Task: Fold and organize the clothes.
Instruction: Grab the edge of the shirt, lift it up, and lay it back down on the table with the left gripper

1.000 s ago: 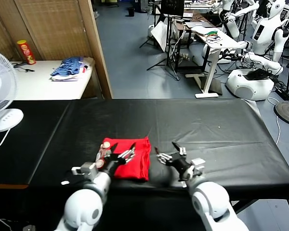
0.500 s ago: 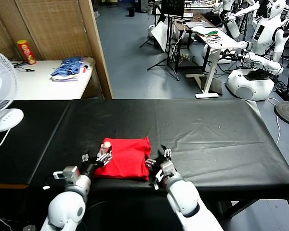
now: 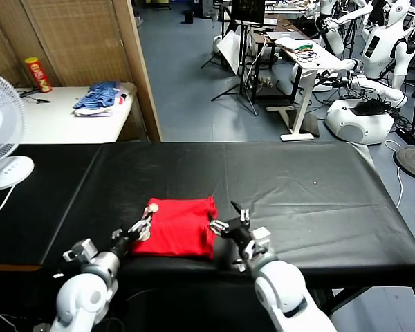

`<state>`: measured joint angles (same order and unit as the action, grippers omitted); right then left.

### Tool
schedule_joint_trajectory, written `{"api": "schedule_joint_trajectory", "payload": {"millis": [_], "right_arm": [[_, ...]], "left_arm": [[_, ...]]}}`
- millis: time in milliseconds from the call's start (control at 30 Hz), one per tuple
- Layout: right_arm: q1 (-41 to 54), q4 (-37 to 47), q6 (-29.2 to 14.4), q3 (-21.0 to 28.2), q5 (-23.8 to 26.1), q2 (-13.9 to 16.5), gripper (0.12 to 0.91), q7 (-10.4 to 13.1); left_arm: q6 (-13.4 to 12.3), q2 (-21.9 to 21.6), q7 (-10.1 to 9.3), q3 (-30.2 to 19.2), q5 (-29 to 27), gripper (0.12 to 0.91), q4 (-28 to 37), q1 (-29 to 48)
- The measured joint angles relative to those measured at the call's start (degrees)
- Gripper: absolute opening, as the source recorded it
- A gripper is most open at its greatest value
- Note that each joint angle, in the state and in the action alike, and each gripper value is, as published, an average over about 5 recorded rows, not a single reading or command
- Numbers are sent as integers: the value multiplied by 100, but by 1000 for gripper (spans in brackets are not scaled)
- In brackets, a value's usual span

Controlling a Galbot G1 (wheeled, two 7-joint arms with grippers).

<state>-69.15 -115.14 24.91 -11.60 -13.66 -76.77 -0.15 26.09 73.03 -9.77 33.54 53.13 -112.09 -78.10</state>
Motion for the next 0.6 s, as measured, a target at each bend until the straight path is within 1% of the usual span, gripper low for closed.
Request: {"api": "schedule_joint_trajectory", "payload": {"millis": [67, 133, 233, 300, 367, 400, 500, 533, 600], "right_arm": [[-58, -116, -8, -59, -60, 19, 798, -3], [-97, -199, -8, -96, -95, 21, 798, -3], [-141, -292, -7, -127, -124, 17, 798, 0], [-165, -343, -6, -141, -135, 14, 798, 4], [-184, -383, -5, -159, -142, 12, 798, 12], [-194, -396, -5, -168, -143, 10, 798, 16], [-226, -426, -5, -200, -129, -9, 798, 33], [-240, -438, -5, -212, -103, -20, 798, 43], [-275, -464, 1, -241, 13, -45, 798, 70]], "left_arm": [[71, 2, -53, 48, 354, 775, 56, 19], [152, 5, -81, 90, 676, 709, 107, 30], [273, 7, -79, 125, 1014, 549, 153, 27], [308, 17, -78, 130, 1124, 440, 171, 28], [308, 31, -87, 129, 1175, 358, 182, 33], [301, 36, -93, 128, 1180, 303, 184, 36], [250, 40, -116, 116, 1101, 185, 164, 38], [218, 39, -117, 107, 1030, 160, 148, 38], [132, 30, -87, 79, 774, 145, 103, 38]]}}
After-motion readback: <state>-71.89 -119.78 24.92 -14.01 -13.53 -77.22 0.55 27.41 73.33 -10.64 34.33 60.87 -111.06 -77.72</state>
